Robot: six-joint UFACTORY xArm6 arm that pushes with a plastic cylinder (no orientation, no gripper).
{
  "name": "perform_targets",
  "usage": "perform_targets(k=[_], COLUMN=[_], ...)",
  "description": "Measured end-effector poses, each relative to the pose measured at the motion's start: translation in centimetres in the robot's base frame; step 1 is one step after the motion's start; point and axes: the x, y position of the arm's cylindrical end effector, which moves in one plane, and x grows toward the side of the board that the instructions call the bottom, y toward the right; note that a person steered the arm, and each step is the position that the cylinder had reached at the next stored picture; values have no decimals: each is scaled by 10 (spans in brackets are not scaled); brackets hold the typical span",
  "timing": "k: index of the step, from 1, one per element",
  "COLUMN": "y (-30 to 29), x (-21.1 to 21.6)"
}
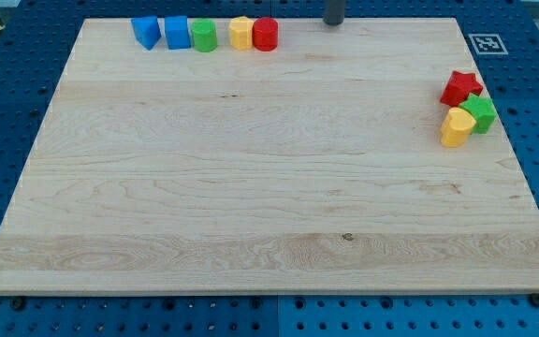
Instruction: Separate the red circle from the yellow hexagon
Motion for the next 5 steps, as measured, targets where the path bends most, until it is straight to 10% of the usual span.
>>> perform_targets(k=[5], y=[-145], x=[80])
